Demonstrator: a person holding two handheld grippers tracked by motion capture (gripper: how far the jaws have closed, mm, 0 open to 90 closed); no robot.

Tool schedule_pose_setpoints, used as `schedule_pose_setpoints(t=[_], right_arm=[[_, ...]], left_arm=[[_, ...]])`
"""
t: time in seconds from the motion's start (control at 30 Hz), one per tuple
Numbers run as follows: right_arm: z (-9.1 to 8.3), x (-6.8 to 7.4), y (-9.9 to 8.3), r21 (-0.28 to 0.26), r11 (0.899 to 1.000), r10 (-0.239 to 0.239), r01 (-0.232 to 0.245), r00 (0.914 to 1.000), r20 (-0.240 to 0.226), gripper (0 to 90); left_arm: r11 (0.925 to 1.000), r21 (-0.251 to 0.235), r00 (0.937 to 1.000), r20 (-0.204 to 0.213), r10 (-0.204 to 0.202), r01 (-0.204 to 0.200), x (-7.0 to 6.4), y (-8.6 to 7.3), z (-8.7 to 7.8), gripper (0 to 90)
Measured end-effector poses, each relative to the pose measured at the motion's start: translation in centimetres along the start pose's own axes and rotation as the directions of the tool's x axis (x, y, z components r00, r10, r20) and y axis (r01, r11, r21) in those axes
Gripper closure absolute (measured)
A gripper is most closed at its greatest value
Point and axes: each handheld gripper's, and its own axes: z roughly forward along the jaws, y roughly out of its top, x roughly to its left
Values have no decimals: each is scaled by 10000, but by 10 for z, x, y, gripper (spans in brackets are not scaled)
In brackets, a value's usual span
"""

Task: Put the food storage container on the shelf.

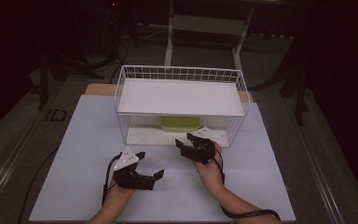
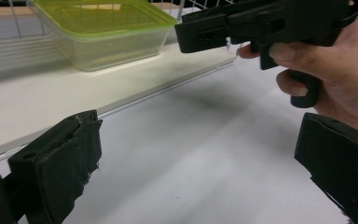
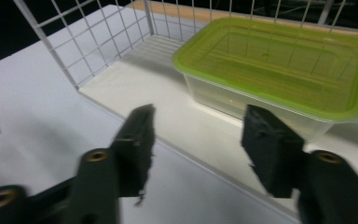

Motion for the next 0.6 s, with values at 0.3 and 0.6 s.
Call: schedule_pose_setpoints(t=[0.3, 0.6], right_arm=[[-23, -6, -5, 87, 9998, 202, -192, 9914, -1297, 157], [-60, -7, -10, -143, 9992, -379, 364, 9909, -1294, 156]], left_arm=[[9992, -239, 9959, 836, 333, -314, -9, 2, 1, 11], [9981, -248, 9878, 1439, 601, -571, -16, 12, -6, 11]])
